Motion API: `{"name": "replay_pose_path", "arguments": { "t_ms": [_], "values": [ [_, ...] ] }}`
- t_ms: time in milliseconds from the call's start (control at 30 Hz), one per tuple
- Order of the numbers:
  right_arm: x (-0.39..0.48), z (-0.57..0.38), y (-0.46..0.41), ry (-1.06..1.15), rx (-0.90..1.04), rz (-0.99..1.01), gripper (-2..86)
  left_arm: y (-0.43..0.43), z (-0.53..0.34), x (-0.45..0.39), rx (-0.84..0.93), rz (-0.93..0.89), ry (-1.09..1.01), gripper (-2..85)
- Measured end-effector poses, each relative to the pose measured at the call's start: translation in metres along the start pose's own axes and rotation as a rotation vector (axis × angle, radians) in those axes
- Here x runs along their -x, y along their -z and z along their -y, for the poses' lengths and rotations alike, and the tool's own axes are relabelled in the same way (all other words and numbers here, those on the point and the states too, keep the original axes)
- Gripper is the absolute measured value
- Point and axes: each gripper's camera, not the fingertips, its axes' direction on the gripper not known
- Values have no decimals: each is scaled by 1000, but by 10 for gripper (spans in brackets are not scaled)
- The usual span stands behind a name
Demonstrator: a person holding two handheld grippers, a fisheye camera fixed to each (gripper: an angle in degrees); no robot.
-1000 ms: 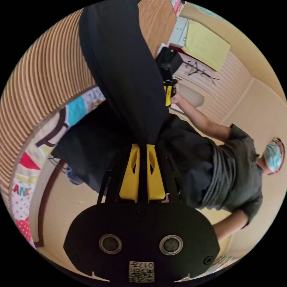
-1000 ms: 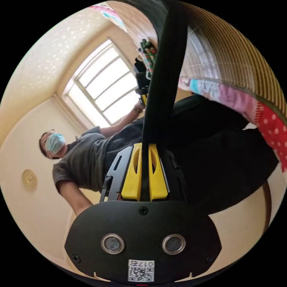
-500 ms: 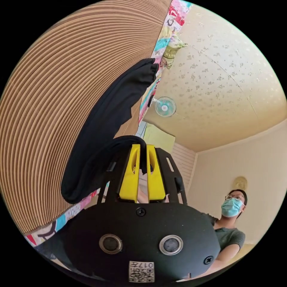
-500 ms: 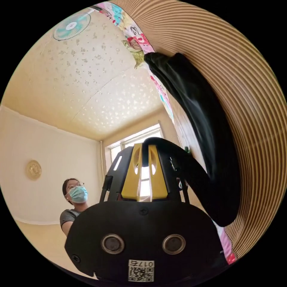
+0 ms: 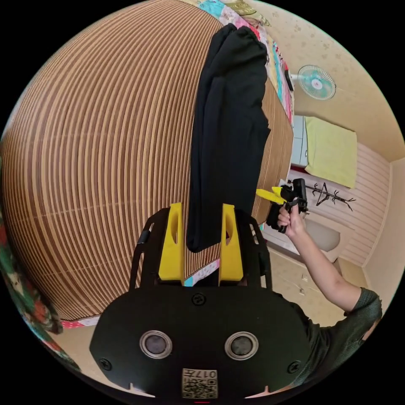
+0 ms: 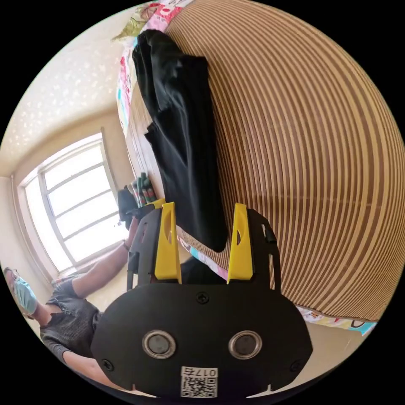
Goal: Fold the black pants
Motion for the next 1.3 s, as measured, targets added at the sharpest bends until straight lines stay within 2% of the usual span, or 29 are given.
{"name": "replay_pose_path", "arguments": {
  "t_ms": [67, 167, 233, 300, 400, 433, 500, 533, 600, 667, 800, 867, 1033, 1100, 1167, 1233, 1300],
  "values": [
    [-10, -19, -44, 7, 120, -60, 146, -31, -8, 4, 96, -19, 0, 119],
    [-13, -36, -74, 37, 134, -22, 80, -36, -22, 2, 66, 17, -10, 92],
    [-11, -39, -77, 34, 137, 27, 60, -34, -24, 5, 84, -32, 3, 56],
    [-4, -46, -76, 61, 154, 41, 47, -34, -29, 2, 183, -183, -53, 51],
    [4, -77, -75, 74, 234, 6, 35, -32, -63, -16, 300, -281, -161, 49],
    [5, -96, -76, 68, 269, 48, 31, -32, -73, -19, 322, -309, -170, 49],
    [4, -129, -77, 31, 314, 188, 27, -29, -116, -27, 368, -476, -190, 48],
    [2, -154, -77, -5, 339, 315, 24, -26, -127, -28, 371, -528, -190, 48],
    [3, -188, -72, -51, 343, 538, 22, -10, -166, -35, 328, -712, -177, 48],
    [12, -215, -60, -88, 274, 727, 20, 5, -183, -48, 252, -771, -171, 47],
    [29, -190, -36, -34, 138, 757, 22, 34, -158, -85, 78, -738, -218, 46],
    [35, -141, -21, 30, 41, 775, 26, 46, -125, -91, -25, -719, -219, 46],
    [28, -24, -6, 83, -133, 641, 48, 58, -4, -102, -197, -481, -175, 57],
    [19, 13, -5, 64, -172, 545, 69, 63, 42, -102, -267, -362, -97, 98],
    [16, 40, -1, 44, -176, 219, 111, 72, 60, -98, -324, -300, -14, 122],
    [12, 43, -2, -11, -177, 3, 128, 78, 64, -94, -372, -241, 39, 127],
    [4, 39, -7, -6, -180, 18, 135, 68, 61, -88, -358, -154, 70, 129]
  ]
}}
